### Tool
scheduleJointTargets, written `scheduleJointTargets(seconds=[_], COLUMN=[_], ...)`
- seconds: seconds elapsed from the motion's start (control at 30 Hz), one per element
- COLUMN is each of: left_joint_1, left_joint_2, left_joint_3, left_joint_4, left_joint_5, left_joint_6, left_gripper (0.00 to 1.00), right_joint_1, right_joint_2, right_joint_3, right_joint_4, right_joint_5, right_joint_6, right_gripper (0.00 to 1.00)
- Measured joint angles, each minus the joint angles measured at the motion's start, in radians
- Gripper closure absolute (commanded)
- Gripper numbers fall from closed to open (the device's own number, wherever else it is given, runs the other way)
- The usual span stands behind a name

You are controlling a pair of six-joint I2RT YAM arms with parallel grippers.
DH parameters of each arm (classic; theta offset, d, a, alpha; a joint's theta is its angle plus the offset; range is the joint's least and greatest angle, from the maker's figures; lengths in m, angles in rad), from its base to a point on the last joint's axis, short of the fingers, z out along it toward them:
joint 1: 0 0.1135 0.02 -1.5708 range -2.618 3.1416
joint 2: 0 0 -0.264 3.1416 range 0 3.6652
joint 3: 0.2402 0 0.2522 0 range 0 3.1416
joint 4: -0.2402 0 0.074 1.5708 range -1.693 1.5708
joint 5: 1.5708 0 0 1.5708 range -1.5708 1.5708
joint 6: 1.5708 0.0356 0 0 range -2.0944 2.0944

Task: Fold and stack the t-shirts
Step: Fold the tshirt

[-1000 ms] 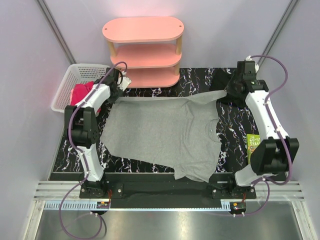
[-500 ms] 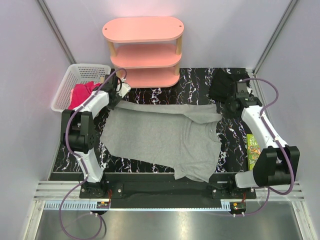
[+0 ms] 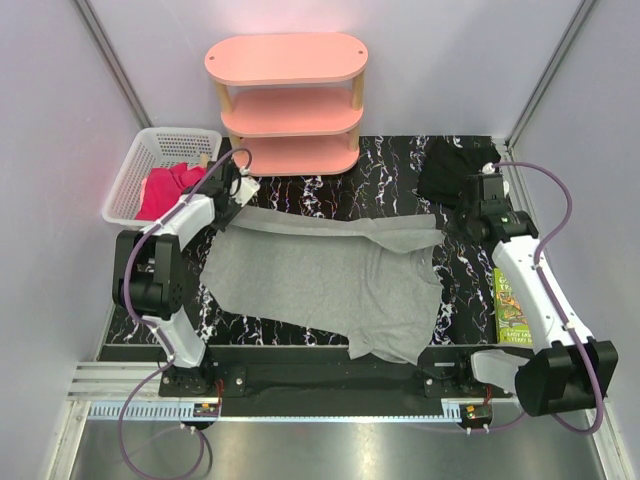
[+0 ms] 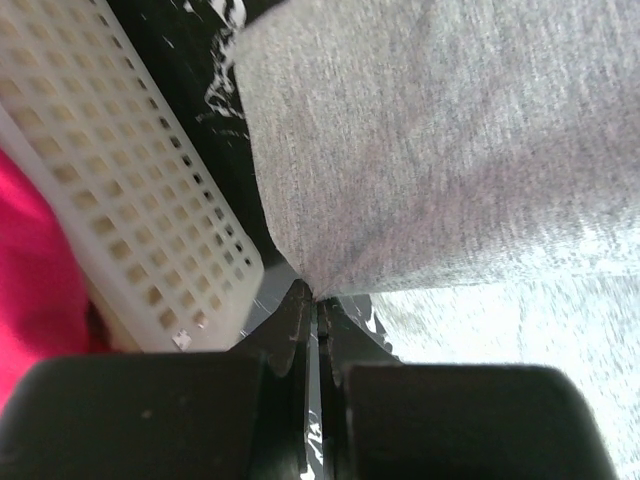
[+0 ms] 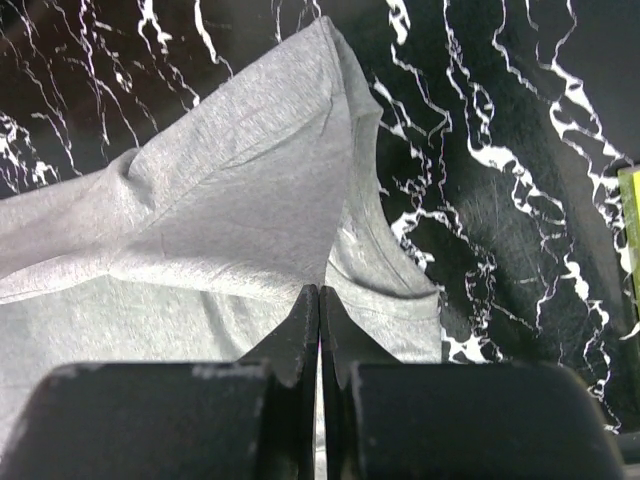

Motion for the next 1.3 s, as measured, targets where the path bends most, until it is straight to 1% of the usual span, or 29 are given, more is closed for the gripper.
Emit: scheduleJointTargets(seconds=[0.23,0.27,0.3,0.33,0.4,0.43,0.47,0.5,0.53,0.57,0.63,0.67,0.73,0.83,0.93,0.97,1.03,1.13,1.2,1.3], left_joint_1=[0.0,0.0,0.0,0.0,0.0,0.0,0.0,0.0,0.0,0.0,0.0,0.0,-0.004,-0.023,-0.068,-0.083,-0.119,-0.164,-0.18,-0.182], left_joint_2=[-0.034,-0.037,-0.039,-0.039,-0.04,-0.04,-0.04,-0.04,-0.04,-0.04,-0.044,-0.049,-0.068,-0.106,-0.121,-0.119,-0.099,-0.032,0.023,0.133], left_joint_3=[-0.083,-0.087,-0.09,-0.092,-0.095,-0.095,-0.095,-0.095,-0.095,-0.095,-0.095,-0.094,-0.087,-0.045,0.029,0.051,0.111,0.184,0.215,0.253], left_joint_4=[0.021,0.022,0.022,0.023,0.025,0.025,0.025,0.024,0.024,0.023,0.013,0.003,-0.022,-0.064,-0.086,-0.087,-0.095,-0.091,-0.091,-0.094], left_joint_5=[0.0,0.0,0.0,0.0,0.0,-0.001,-0.002,-0.002,-0.005,-0.005,-0.004,-0.002,0.002,0.011,0.029,0.035,0.05,0.077,0.1,0.118], left_joint_6=[0.015,0.018,0.018,0.019,0.023,0.025,0.028,0.032,0.03,0.032,0.034,0.032,0.031,0.014,-0.011,-0.018,-0.04,-0.067,-0.084,-0.106], left_gripper=[1.0,1.0,1.0,0.9,0.79,0.67,0.62,0.6,0.57,0.49,0.36,0.34,0.33,0.32,0.33,0.33,0.35,0.39,0.41,0.43], right_joint_1=[0.031,0.035,0.039,0.042,0.045,0.047,0.05,0.052,0.056,0.058,0.06,0.061,0.061,0.061,0.062,0.062,0.062,0.062,0.062,0.062], right_joint_2=[-0.066,-0.073,-0.081,-0.088,-0.102,-0.106,-0.108,-0.108,-0.108,-0.107,-0.107,-0.105,-0.098,-0.034,0.076,0.113,0.22,0.368,0.425,0.468], right_joint_3=[-0.126,-0.14,-0.153,-0.163,-0.181,-0.188,-0.195,-0.2,-0.202,-0.202,-0.195,-0.184,-0.152,-0.056,0.019,0.038,0.084,0.126,0.126,0.115], right_joint_4=[-0.035,-0.042,-0.049,-0.053,-0.058,-0.059,-0.061,-0.064,-0.069,-0.075,-0.084,-0.092,-0.102,-0.085,-0.022,-0.01,0.022,0.069,0.082,0.1], right_joint_5=[-0.012,-0.019,-0.024,-0.026,-0.034,-0.041,-0.047,-0.054,-0.061,-0.07,-0.079,-0.079,-0.077,-0.066,-0.067,-0.067,-0.065,-0.045,-0.041,-0.044], right_joint_6=[0.027,0.031,0.034,0.04,0.051,0.053,0.056,0.059,0.063,0.064,0.064,0.064,0.06,0.051,0.048,0.047,0.046,0.041,0.042,0.052], right_gripper=[1.0,0.89,0.71,0.55,0.34,0.29,0.19,0.16,0.16,0.17,0.23,0.26,0.3,0.32,0.32,0.3,0.31,0.45,0.59,0.63])
